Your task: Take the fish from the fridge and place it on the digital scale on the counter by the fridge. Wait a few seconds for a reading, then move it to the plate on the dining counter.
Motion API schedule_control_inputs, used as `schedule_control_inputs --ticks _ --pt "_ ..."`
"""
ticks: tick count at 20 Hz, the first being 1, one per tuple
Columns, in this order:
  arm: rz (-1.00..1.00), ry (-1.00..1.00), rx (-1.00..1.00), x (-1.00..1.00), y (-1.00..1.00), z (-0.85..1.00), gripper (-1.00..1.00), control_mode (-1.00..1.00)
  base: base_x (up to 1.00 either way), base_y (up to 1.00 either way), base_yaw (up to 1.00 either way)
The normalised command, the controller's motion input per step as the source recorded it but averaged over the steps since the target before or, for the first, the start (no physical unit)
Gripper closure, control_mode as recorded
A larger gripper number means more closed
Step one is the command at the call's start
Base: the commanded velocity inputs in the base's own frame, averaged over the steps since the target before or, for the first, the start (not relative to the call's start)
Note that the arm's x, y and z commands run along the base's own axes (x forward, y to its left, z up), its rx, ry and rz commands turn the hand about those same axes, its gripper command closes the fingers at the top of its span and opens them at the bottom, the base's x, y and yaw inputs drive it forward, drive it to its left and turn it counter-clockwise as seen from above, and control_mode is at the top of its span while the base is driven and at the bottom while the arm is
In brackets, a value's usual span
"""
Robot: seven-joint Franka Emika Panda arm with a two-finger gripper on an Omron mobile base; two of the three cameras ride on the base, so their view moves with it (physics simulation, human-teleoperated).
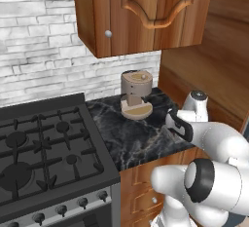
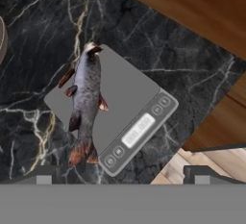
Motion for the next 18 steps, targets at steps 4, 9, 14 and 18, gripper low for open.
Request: schedule_control_inputs --ticks 4,9,14,18 --pt "0.0 0.0 0.0 0.0 0.0 0.01 -1.0 -1.0 0.0 0.0 0.0" --pt "0.0 0.0 0.0 0.0 0.0 0.09 -1.0 -1.0 0.0 0.0 0.0" --pt "0.0 0.0 0.0 0.0 0.0 0.15 -1.0 -1.0 0.0 0.0 0.0" --pt "0.0 0.0 0.0 0.0 0.0 0.15 -1.0 -1.0 0.0 0.0 0.0"
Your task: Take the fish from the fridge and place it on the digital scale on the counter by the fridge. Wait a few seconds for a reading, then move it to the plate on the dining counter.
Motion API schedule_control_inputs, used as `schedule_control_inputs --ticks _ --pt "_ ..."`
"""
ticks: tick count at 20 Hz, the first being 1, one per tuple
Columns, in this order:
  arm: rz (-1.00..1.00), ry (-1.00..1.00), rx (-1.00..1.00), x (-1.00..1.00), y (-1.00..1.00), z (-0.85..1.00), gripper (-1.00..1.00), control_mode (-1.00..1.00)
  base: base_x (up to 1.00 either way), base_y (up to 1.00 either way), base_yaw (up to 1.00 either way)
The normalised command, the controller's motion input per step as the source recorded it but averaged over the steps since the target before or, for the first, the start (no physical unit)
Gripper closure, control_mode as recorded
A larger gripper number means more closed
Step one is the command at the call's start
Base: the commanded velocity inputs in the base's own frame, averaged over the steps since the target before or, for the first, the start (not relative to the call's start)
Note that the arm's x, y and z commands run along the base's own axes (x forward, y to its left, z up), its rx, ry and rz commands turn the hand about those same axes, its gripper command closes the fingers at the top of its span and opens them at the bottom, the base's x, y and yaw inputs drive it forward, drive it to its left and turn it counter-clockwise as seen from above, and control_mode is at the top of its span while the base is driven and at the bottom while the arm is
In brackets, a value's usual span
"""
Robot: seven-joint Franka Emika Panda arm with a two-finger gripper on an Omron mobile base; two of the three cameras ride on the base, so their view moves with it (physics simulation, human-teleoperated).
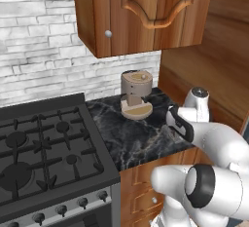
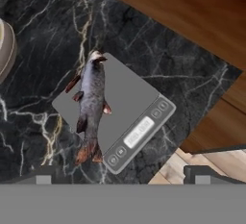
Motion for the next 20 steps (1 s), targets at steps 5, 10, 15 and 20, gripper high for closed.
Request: schedule_control_inputs --ticks 5,10,15,20 --pt "0.0 0.0 0.0 0.01 0.0 0.13 -1.0 -1.0 0.0 0.0 0.0" --pt "0.0 0.0 0.0 0.14 0.01 0.07 -1.0 -1.0 0.0 0.0 0.0" --pt "0.03 0.01 0.0 0.26 0.1 0.0 -1.0 -1.0 0.0 0.0 0.0" --pt "0.05 0.01 0.0 0.28 0.14 0.0 -1.0 -1.0 0.0 0.0 0.0"
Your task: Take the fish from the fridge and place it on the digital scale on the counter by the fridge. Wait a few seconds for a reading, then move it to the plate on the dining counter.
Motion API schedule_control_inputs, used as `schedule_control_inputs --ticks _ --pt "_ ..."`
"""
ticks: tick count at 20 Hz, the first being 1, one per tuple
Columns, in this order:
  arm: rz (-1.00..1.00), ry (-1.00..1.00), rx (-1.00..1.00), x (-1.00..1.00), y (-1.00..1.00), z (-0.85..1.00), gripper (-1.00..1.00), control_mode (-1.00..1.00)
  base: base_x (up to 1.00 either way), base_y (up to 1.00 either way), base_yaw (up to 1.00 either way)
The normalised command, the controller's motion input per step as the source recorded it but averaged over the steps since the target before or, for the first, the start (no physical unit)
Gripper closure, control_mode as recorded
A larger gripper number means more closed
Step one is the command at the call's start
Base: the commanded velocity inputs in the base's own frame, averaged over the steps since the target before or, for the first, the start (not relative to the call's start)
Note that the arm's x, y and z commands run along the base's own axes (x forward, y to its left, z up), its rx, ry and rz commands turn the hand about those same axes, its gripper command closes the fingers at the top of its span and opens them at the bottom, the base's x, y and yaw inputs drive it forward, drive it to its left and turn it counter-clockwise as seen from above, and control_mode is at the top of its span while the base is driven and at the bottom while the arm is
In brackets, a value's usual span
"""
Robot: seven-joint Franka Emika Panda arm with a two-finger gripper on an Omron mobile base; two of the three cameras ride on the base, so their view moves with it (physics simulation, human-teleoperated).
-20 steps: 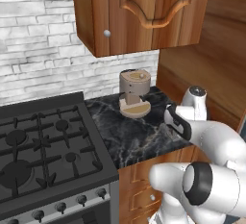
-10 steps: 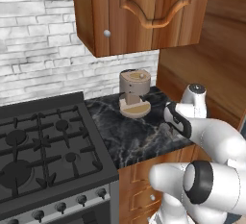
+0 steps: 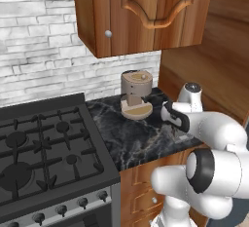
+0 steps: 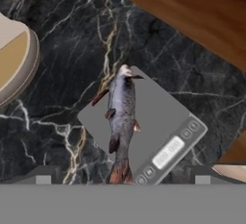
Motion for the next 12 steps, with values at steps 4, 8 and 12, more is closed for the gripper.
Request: schedule_control_inputs --ticks 4,8,12 --pt "0.04 0.0 0.0 0.11 0.08 0.0 -1.0 -1.0 0.0 0.0 0.0" --pt "0.02 0.0 0.0 0.0 0.0 0.0 -1.0 -1.0 0.0 0.0 0.0" --pt "0.0 0.05 0.0 0.0 0.0 0.0 -1.0 -1.0 0.0 0.0 0.0"
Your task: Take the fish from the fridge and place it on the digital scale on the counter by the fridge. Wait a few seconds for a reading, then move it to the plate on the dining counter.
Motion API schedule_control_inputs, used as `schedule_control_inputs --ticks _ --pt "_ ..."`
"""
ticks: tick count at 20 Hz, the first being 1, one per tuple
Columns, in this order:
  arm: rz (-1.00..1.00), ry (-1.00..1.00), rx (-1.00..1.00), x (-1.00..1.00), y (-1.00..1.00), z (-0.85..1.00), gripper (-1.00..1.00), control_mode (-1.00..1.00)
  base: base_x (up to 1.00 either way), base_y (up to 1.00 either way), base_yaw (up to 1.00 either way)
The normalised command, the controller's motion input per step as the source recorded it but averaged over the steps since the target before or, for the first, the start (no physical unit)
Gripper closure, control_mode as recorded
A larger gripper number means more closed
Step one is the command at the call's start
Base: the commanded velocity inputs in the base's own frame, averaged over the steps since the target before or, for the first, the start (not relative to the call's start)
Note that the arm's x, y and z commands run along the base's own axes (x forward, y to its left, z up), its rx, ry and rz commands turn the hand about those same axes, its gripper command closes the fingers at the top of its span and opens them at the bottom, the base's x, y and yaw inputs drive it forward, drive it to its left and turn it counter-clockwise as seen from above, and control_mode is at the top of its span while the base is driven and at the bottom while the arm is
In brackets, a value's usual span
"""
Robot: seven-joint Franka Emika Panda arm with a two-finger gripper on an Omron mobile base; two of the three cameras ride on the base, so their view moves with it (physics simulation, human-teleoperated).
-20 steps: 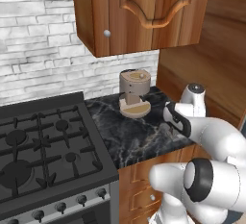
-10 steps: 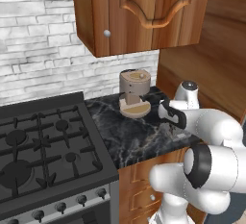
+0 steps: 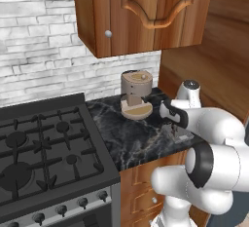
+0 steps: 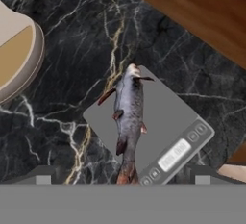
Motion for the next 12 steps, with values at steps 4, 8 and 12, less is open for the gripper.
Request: schedule_control_inputs --ticks 4,8,12 --pt "0.0 0.04 0.0 0.0 0.0 0.0 -1.0 -1.0 0.0 0.0 0.0" --pt "0.0 0.0 0.0 0.0 0.0 0.0 -1.0 -1.0 0.0 0.0 0.0" --pt "0.0 0.0 0.0 0.0 0.0 0.0 -1.0 -1.0 0.0 0.0 0.0"
